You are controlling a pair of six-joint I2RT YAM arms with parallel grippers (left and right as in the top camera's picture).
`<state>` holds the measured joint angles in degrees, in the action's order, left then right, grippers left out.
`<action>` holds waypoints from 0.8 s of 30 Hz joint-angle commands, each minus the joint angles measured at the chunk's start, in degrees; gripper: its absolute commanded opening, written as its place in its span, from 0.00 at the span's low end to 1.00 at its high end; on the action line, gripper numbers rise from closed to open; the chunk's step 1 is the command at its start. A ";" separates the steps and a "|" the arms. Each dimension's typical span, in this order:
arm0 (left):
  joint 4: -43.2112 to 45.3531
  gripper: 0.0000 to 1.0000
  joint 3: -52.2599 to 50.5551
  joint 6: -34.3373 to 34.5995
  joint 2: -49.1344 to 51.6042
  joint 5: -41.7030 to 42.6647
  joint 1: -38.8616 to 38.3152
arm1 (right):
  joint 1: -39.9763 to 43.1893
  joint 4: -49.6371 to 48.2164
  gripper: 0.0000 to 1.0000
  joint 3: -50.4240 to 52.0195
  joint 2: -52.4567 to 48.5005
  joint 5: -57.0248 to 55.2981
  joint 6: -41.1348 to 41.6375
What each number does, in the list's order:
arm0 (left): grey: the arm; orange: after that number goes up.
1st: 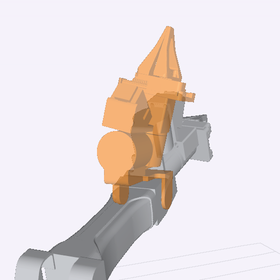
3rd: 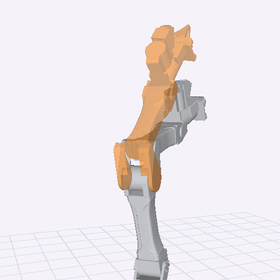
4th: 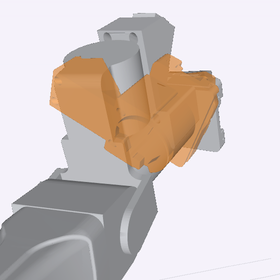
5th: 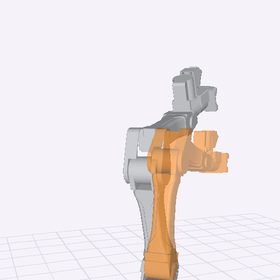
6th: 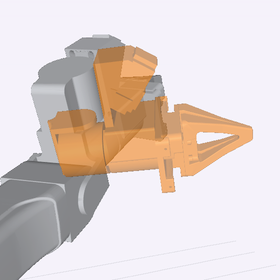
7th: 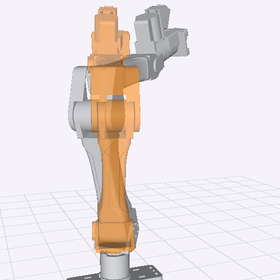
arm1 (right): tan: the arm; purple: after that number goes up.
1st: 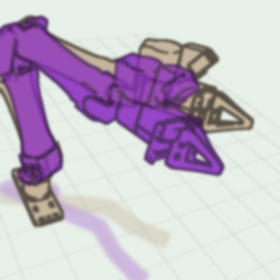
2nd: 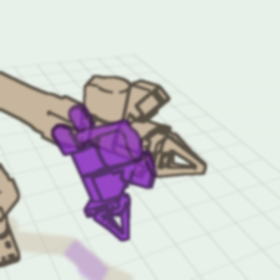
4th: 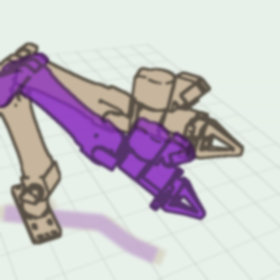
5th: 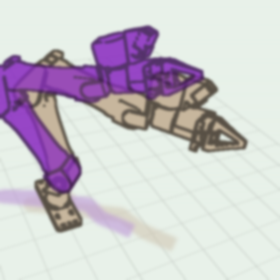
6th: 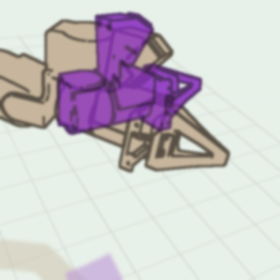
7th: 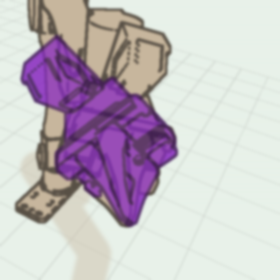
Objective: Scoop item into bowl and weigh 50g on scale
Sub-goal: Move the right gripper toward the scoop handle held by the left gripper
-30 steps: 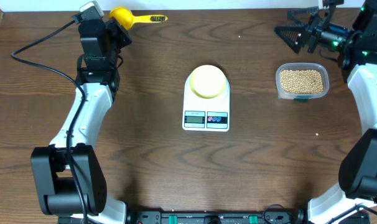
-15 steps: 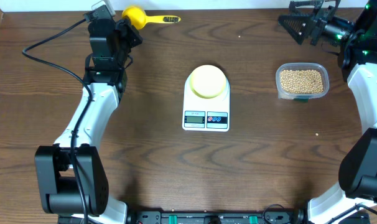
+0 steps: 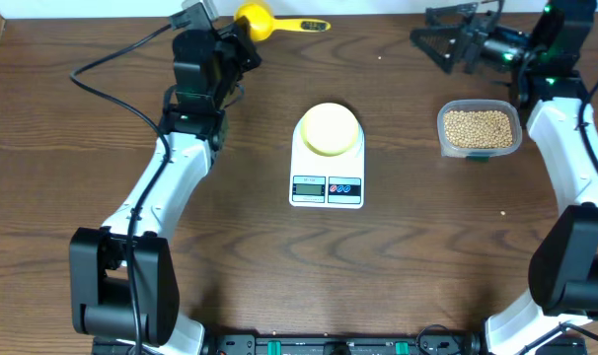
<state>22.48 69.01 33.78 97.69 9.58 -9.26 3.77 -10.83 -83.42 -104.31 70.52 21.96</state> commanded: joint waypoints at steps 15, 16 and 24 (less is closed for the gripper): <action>4.02 0.08 0.33 3.41 -0.92 3.10 -6.03 | -3.85 -0.15 0.99 -1.03 0.13 0.04 0.52; 4.04 0.08 0.33 3.43 -0.92 2.73 -6.34 | -4.09 -0.15 0.99 -1.03 0.13 -0.15 0.50; 5.75 0.08 0.33 11.37 -0.92 -0.42 -8.41 | -7.74 -0.61 0.96 -1.03 0.13 -2.89 0.55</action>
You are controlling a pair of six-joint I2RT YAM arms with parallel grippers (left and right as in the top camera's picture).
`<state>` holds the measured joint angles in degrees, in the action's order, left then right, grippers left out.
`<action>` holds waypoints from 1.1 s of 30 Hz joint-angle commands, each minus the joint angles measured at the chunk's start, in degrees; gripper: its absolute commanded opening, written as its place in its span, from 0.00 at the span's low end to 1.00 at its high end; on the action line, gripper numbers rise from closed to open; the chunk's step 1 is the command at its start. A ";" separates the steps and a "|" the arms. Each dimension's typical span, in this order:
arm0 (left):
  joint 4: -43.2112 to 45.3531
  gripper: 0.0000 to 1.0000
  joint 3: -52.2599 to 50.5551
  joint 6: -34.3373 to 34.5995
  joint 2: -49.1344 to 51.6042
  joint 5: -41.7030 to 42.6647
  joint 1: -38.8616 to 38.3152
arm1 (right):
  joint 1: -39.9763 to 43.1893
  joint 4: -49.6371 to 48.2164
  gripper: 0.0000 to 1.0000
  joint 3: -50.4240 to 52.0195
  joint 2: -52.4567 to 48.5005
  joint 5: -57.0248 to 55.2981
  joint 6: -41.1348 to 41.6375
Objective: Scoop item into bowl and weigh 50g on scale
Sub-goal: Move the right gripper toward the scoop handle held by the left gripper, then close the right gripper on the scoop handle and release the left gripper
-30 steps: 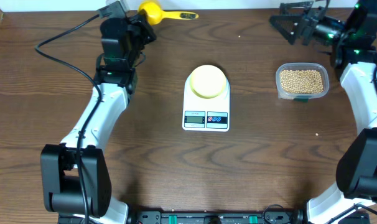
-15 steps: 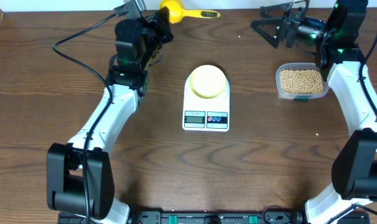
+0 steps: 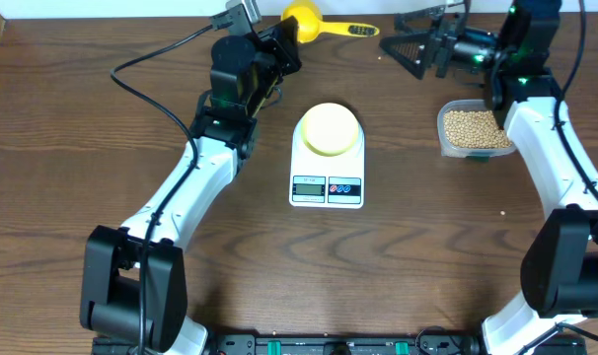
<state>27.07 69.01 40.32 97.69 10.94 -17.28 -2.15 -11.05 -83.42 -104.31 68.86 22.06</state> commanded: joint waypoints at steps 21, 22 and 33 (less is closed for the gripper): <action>1.55 0.08 0.33 7.15 -0.92 -1.11 -1.36 | -6.78 -7.45 0.64 -1.03 0.13 -6.32 0.44; 1.55 0.08 0.33 7.15 -0.92 -1.11 -1.36 | -6.78 -7.48 0.62 -1.03 0.13 -6.64 0.44; 1.53 0.08 0.33 7.15 -0.92 -1.09 -1.36 | -6.78 -9.92 0.36 -1.03 0.13 -8.11 0.68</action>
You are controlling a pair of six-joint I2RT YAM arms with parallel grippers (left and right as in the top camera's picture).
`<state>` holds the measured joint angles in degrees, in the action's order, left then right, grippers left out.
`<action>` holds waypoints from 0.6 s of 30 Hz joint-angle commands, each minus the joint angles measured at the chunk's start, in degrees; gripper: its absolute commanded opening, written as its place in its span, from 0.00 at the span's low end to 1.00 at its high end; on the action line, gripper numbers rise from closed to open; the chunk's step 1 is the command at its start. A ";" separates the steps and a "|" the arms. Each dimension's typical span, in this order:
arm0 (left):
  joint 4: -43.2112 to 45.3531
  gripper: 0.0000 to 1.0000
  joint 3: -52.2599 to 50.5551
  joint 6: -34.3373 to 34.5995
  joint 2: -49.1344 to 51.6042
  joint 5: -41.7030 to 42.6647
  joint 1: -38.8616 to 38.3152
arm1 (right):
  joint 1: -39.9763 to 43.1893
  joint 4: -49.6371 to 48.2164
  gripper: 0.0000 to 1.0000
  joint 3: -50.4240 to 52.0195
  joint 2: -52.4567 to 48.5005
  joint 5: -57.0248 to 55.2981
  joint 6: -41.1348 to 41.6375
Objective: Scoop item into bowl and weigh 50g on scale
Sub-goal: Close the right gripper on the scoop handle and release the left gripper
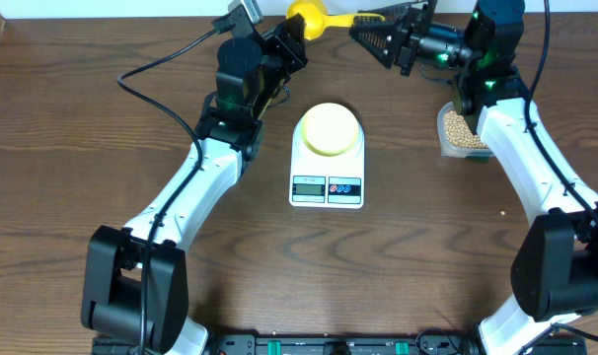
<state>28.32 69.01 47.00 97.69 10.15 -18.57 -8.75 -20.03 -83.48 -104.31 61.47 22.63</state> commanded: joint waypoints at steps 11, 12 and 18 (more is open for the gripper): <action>0.31 0.07 0.33 0.48 -0.92 -0.33 -0.07 | -0.17 -1.42 0.06 -0.96 0.13 -0.74 0.09; 0.31 0.08 0.33 0.46 -0.92 -0.33 -0.07 | -0.17 -1.42 0.03 -0.96 0.13 -0.74 0.09; 0.31 0.32 0.33 0.48 -0.92 -0.33 -0.07 | -0.17 -1.42 0.01 -0.96 0.13 -0.74 0.09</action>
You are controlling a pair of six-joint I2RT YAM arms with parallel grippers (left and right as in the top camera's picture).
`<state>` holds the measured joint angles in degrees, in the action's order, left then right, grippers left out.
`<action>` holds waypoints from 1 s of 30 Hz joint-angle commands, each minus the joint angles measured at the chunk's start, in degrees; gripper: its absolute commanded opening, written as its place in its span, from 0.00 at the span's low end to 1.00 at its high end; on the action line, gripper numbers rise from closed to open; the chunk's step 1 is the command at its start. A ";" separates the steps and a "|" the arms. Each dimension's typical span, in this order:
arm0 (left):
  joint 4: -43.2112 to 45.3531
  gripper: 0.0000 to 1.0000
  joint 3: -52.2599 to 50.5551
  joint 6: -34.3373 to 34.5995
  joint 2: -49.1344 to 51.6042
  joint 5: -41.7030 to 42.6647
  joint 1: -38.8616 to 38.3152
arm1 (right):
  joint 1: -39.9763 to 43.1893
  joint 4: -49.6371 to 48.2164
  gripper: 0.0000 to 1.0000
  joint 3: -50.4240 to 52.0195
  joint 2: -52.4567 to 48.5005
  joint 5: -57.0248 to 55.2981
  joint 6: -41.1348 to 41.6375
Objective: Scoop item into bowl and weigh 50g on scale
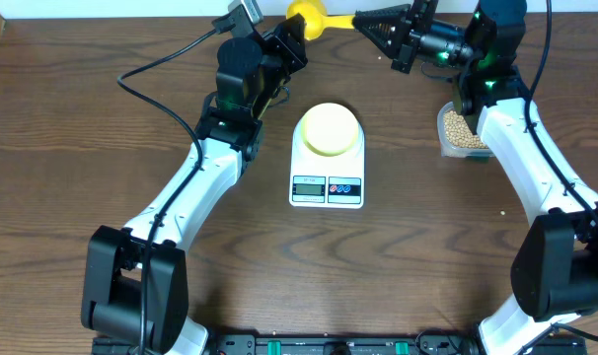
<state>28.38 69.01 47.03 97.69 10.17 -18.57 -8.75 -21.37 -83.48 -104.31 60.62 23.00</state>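
Note:
The yellow scoop (pixel 309 17) hangs above the table's far edge, held from both sides. My left gripper (pixel 292 33) is shut on it at the cup end. My right gripper (pixel 361 20) has come in from the right, its fingers drawn together on the handle. A pale yellow bowl (pixel 329 128) sits on the white scale (pixel 327 187) at the table's middle. The clear tub of soybeans (pixel 455 126) stands right of the scale, partly hidden under my right arm.
The scale's display and buttons face the front edge. A black cable trails from the left arm across the far left of the table. A white wall edge runs just behind the scoop.
My right gripper's fingers, spread around the scoop's handle before, have closed onto it. The left gripper and the scoop have stayed where they were.
My left gripper held the scoop at the far left, with the right gripper open far to the right. Both then came toward the middle. The right fingers reached the handle while open, and now both grippers grip the scoop.

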 commanded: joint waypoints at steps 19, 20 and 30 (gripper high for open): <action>0.26 0.86 0.33 0.33 -0.92 -0.81 0.02 | 9.05 6.43 0.01 -0.96 0.13 -12.11 -0.35; 0.28 0.86 0.33 -0.72 -0.92 -0.81 0.07 | 11.21 6.91 0.01 -0.96 0.13 -12.48 -0.33; -1.03 0.86 0.33 -8.57 -0.92 -0.83 2.64 | 16.04 10.14 0.01 -0.96 0.13 -12.44 0.74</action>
<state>27.97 69.01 45.25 97.69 10.13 -17.37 7.29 -12.36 -83.53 -104.33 48.45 23.24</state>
